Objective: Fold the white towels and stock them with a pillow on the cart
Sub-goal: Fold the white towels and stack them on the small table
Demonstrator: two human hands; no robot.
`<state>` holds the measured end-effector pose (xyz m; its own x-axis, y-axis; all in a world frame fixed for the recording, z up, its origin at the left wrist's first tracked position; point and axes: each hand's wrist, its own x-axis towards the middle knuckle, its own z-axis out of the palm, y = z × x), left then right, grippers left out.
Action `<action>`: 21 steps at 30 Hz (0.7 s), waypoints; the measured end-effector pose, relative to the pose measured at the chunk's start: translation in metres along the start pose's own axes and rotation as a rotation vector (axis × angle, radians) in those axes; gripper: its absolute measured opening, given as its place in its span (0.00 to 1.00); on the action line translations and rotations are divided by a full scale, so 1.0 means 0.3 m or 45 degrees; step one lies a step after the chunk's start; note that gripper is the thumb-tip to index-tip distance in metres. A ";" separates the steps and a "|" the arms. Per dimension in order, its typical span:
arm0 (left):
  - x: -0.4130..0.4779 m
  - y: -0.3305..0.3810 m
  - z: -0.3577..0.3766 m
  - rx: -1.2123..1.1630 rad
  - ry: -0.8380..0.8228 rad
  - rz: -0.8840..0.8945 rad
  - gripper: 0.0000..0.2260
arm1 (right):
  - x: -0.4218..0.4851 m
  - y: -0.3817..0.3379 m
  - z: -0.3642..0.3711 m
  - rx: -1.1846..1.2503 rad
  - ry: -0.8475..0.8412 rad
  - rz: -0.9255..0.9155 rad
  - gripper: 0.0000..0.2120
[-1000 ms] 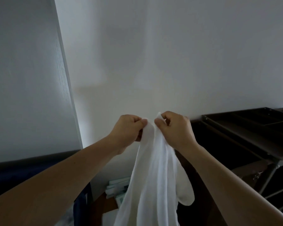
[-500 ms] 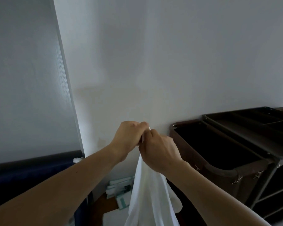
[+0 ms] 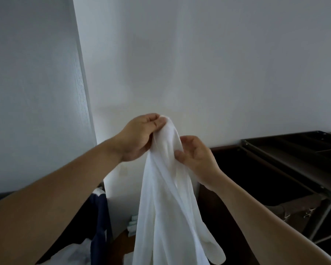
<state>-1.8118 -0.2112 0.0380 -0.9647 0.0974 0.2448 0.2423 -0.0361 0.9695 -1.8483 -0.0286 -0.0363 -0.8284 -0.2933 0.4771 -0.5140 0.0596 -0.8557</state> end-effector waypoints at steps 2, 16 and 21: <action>0.042 0.058 -0.002 0.124 0.110 0.113 0.10 | 0.016 -0.037 0.017 0.132 0.073 -0.061 0.09; 0.083 0.105 0.088 1.153 0.238 0.834 0.09 | 0.051 -0.085 -0.026 -0.145 0.401 -0.295 0.11; 0.077 0.077 0.088 1.174 0.216 0.874 0.09 | 0.045 -0.061 -0.021 -0.202 0.302 -0.159 0.04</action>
<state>-1.8260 -0.1836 0.0663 -0.5859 0.2013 0.7850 0.6357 0.7149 0.2912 -1.8516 -0.0277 -0.0131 -0.7761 -0.0781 0.6258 -0.6277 0.1909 -0.7547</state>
